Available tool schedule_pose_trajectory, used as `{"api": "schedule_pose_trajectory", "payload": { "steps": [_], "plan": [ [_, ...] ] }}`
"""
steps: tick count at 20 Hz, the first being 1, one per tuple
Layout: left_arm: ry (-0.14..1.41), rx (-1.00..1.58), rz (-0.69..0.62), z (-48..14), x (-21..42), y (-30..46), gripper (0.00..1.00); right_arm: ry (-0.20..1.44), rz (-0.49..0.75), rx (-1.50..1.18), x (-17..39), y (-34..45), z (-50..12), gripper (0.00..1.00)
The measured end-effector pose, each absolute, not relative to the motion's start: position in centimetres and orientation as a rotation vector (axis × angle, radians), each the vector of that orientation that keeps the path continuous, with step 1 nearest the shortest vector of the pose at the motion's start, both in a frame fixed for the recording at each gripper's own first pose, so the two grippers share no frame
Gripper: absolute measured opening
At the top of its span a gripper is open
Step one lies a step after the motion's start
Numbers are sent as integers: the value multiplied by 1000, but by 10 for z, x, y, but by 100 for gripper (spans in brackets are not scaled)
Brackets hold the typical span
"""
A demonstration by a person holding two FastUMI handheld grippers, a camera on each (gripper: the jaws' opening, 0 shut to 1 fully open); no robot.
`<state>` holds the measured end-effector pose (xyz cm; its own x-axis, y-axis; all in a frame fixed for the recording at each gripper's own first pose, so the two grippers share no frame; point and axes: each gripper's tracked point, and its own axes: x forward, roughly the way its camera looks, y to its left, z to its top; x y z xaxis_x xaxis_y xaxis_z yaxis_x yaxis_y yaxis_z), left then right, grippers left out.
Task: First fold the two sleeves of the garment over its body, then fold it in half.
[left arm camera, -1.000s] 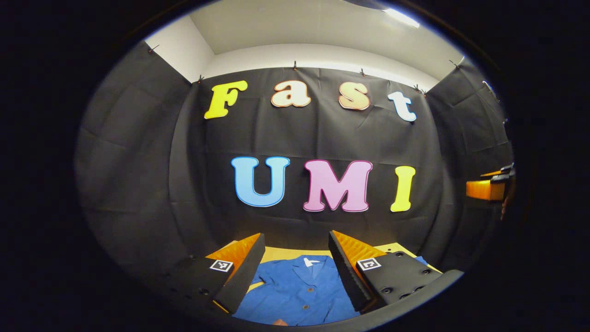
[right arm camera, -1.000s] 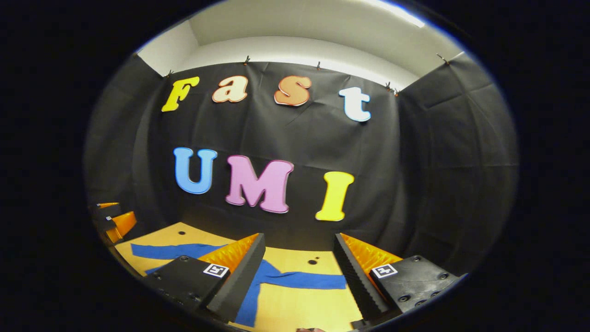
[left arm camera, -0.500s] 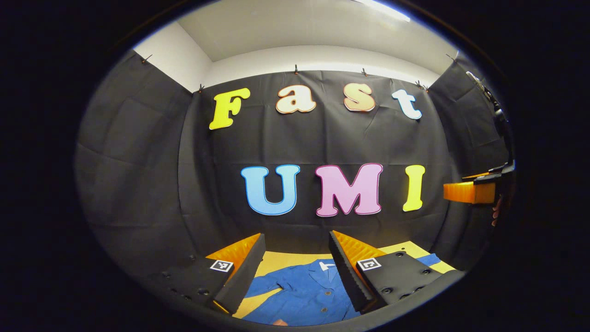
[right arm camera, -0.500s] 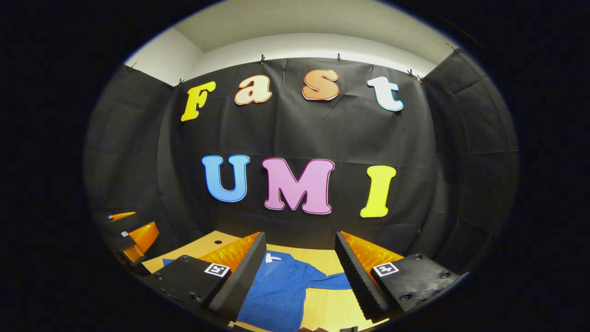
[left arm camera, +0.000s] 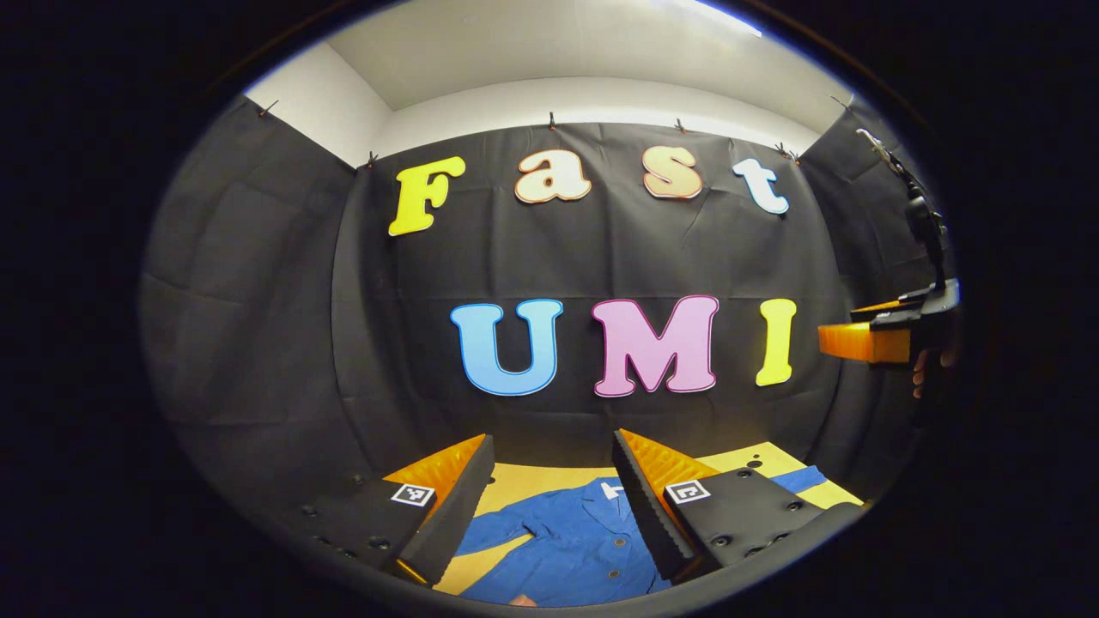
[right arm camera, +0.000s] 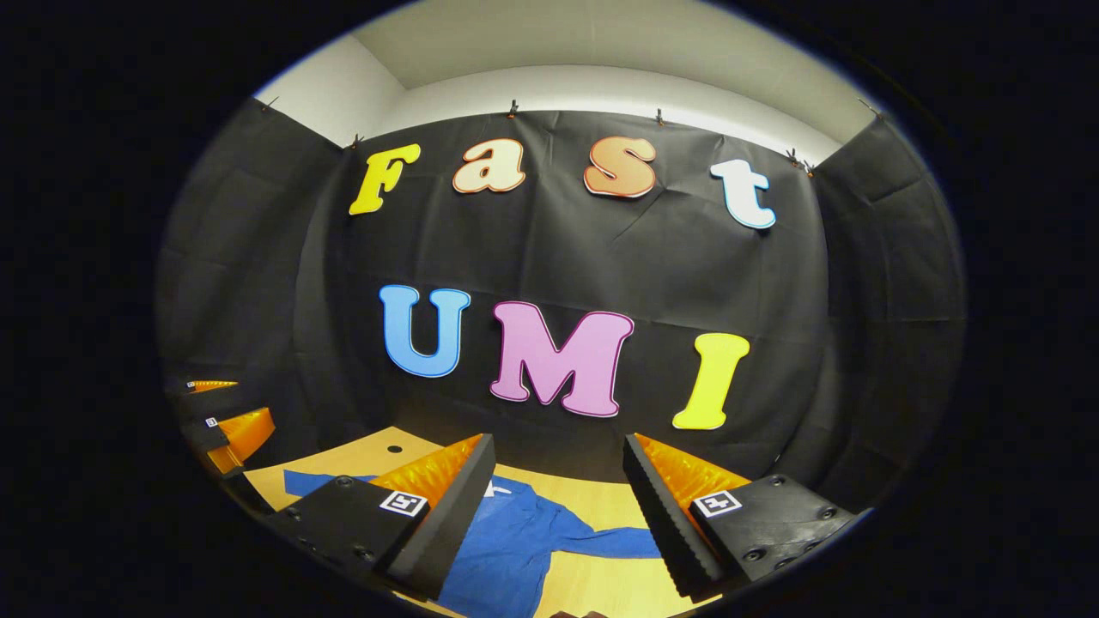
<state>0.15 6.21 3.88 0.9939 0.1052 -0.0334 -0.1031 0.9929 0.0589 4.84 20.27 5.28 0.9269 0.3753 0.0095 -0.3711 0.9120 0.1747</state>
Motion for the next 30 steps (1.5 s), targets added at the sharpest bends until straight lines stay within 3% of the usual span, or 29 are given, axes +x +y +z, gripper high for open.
{"api": "schedule_pose_trajectory", "payload": {
  "steps": [6,11,15,20,25,30],
  "plan": [
    [71,23,78,24,10,63,80,147,459,139,120,203,32,96],
    [89,1,89,13,21,60,80,407,444,136,208,182,-42,94],
    [113,6,135,5,34,57,80,779,382,156,257,152,-170,94],
    [171,17,198,-8,54,56,80,1288,306,41,264,106,-367,93],
    [246,31,249,-25,71,52,80,1548,195,110,257,71,-485,92],
    [290,56,253,-36,88,40,80,1656,153,96,247,55,-546,92]
  ]
}}
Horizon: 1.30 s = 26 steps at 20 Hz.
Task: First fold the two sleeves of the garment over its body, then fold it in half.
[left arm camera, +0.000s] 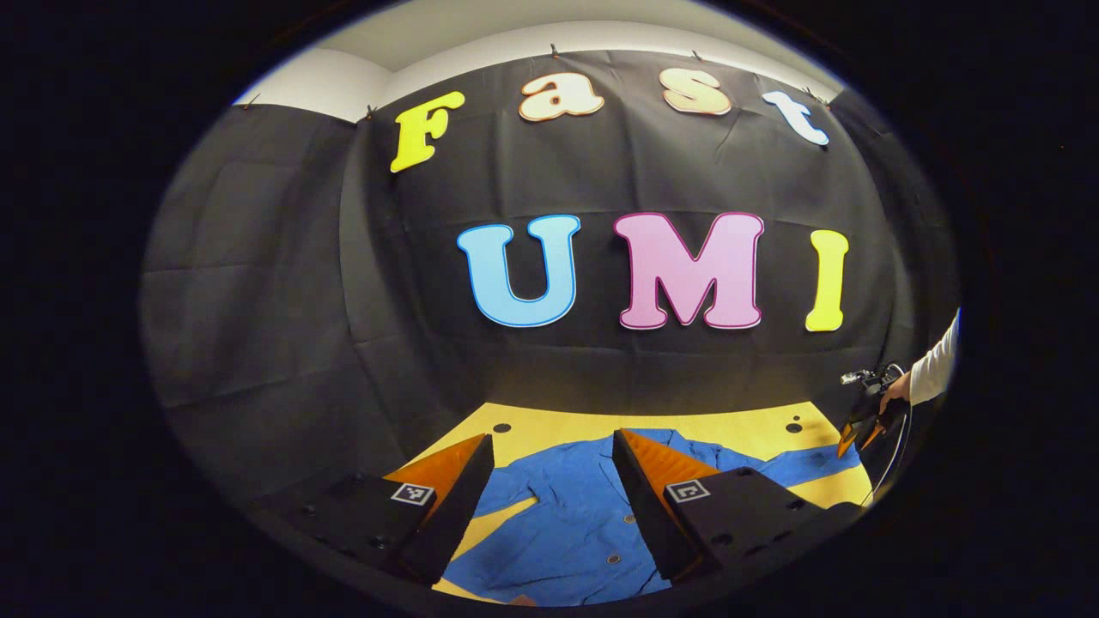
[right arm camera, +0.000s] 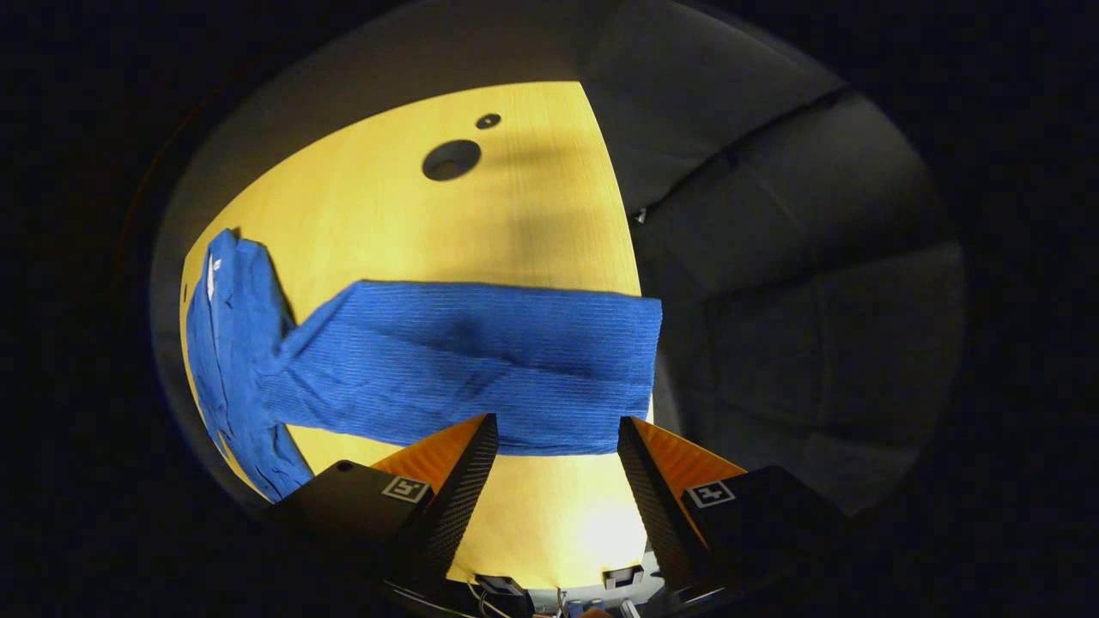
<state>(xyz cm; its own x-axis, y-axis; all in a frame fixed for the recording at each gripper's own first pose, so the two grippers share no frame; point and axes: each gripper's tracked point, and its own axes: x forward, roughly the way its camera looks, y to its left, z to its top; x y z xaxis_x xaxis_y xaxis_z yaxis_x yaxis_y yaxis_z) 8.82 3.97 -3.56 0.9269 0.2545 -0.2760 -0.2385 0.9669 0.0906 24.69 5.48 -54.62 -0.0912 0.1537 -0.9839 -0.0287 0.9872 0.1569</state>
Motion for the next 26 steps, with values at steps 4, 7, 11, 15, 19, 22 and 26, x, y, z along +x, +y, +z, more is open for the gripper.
{"api": "schedule_pose_trajectory", "payload": {
  "steps": [4,7,11,15,19,22,26],
  "plan": [
    [307,75,236,-39,101,29,80,1688,162,35,241,48,-569,92],
    [312,89,234,-39,106,27,80,1698,173,60,241,51,-576,92],
    [329,70,233,-46,108,25,80,1702,170,192,238,55,-575,86],
    [341,51,236,-50,106,24,80,1660,112,199,245,50,-576,35],
    [329,65,260,-50,93,37,80,1618,134,138,253,64,-562,6],
    [322,47,272,-53,72,55,80,1506,127,175,271,84,-518,5],
    [306,27,296,-66,39,101,81,1345,147,201,294,129,-423,5]
  ]
}}
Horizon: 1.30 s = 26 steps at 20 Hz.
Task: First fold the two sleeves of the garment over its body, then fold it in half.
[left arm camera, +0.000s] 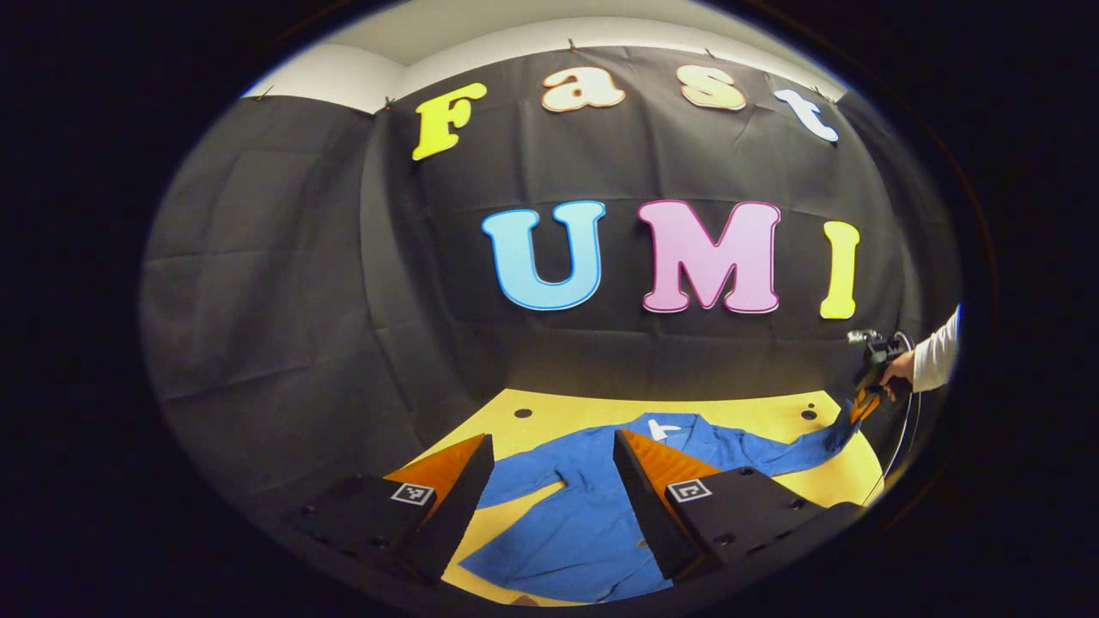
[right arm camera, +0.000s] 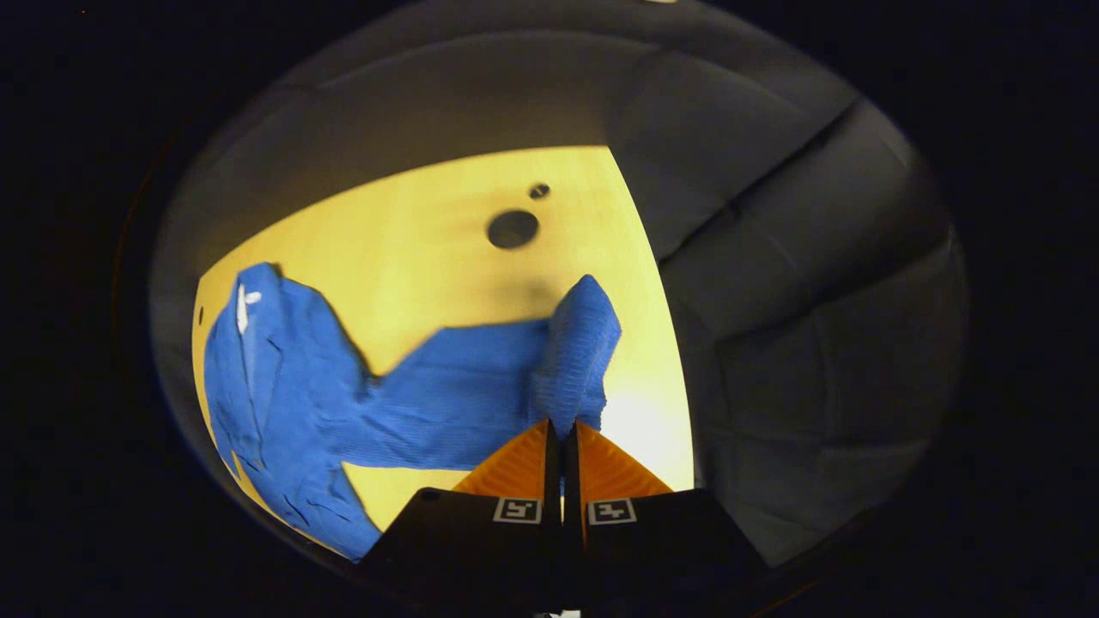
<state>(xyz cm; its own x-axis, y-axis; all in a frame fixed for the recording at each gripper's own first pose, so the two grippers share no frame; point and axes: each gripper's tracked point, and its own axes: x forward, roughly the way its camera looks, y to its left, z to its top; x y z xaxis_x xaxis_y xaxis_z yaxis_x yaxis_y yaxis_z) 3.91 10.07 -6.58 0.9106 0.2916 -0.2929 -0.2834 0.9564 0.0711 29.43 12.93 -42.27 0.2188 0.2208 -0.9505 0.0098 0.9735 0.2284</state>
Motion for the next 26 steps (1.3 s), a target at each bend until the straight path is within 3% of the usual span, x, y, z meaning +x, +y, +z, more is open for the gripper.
{"api": "schedule_pose_trajectory", "payload": {
  "steps": [3,4,9,12,16,20,26],
  "plan": [
    [329,40,315,-83,18,140,81,1299,194,282,293,199,-355,0],
    [335,46,334,-89,9,155,81,1275,216,289,294,224,-333,5],
    [361,-34,404,-109,-29,208,81,1160,405,281,277,352,-200,4],
    [370,-65,474,-121,-53,236,81,1182,490,242,251,428,-158,5],
    [418,-112,579,-142,-89,261,81,1207,574,219,229,523,-171,4],
    [471,-110,674,-155,-118,268,81,1305,590,199,208,602,-225,4],
    [478,-150,762,-156,-134,258,81,1370,624,193,183,660,-263,5]
  ]
}}
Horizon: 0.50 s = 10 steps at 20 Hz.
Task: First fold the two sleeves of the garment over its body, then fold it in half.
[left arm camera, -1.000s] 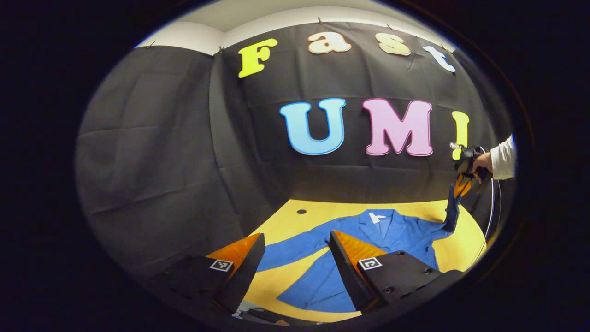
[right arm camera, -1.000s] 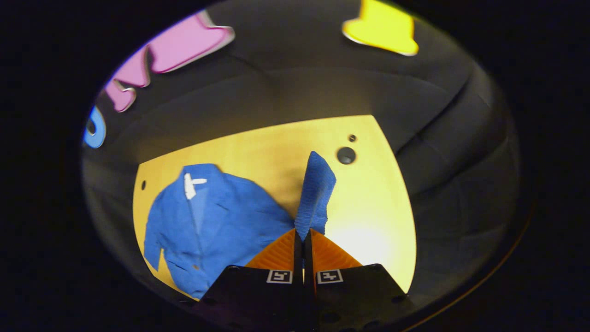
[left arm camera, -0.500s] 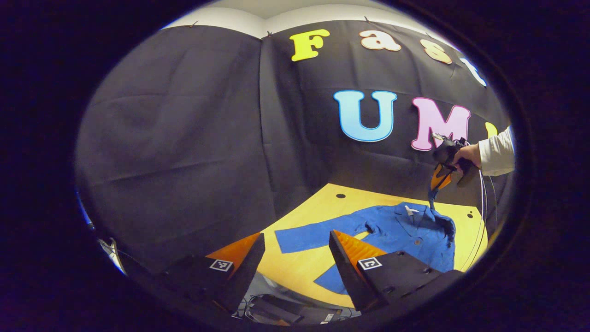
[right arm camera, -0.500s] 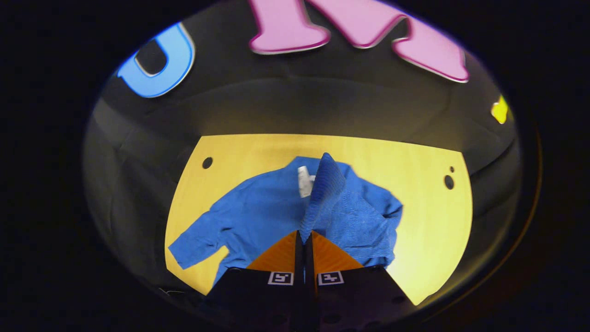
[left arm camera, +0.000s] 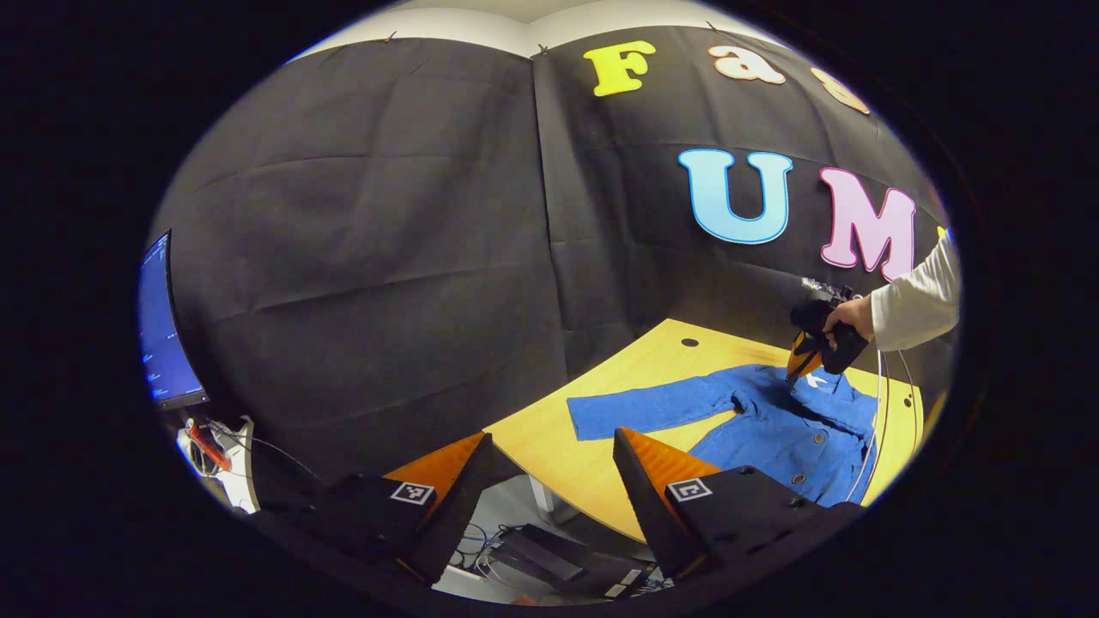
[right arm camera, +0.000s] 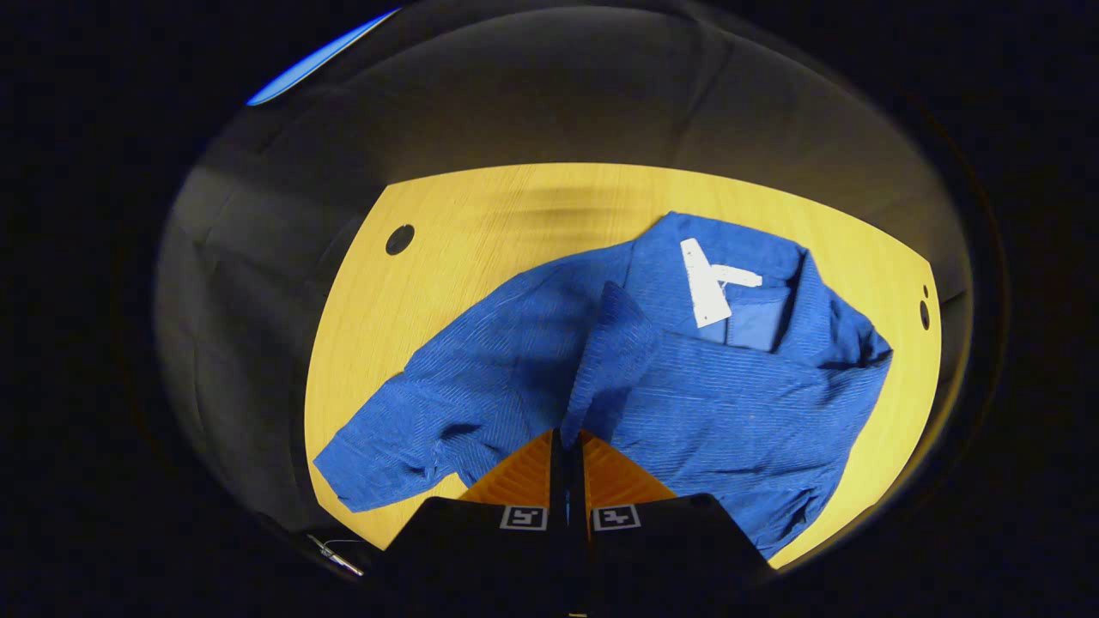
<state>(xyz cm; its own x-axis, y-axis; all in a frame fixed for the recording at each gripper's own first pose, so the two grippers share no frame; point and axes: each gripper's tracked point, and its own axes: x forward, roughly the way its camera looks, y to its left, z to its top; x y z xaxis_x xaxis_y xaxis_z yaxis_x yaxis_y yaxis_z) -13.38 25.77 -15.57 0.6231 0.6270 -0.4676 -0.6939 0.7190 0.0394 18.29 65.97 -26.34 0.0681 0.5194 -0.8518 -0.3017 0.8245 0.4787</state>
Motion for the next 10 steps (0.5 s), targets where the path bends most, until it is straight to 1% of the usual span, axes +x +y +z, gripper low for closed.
{"api": "schedule_pose_trajectory", "payload": {
  "steps": [2,3,4,5,7,8,9,10],
  "plan": [
    [486,-159,782,-161,-135,259,81,1390,627,221,180,669,-268,5],
    [487,-170,786,-165,-130,260,81,1391,638,243,179,677,-270,0],
    [490,-188,779,-169,-126,258,81,1399,657,276,178,684,-268,17],
    [496,-208,765,-172,-118,256,81,1414,677,322,175,692,-262,20],
    [487,-227,744,-175,-91,259,81,1448,700,413,171,707,-252,21],
    [485,-232,735,-178,-78,261,82,1446,714,448,171,714,-247,44],
    [482,-235,726,-179,-66,264,81,1456,731,472,169,716,-243,72],
    [482,-241,712,-180,-57,266,82,1479,742,484,166,716,-240,57]
  ]
}}
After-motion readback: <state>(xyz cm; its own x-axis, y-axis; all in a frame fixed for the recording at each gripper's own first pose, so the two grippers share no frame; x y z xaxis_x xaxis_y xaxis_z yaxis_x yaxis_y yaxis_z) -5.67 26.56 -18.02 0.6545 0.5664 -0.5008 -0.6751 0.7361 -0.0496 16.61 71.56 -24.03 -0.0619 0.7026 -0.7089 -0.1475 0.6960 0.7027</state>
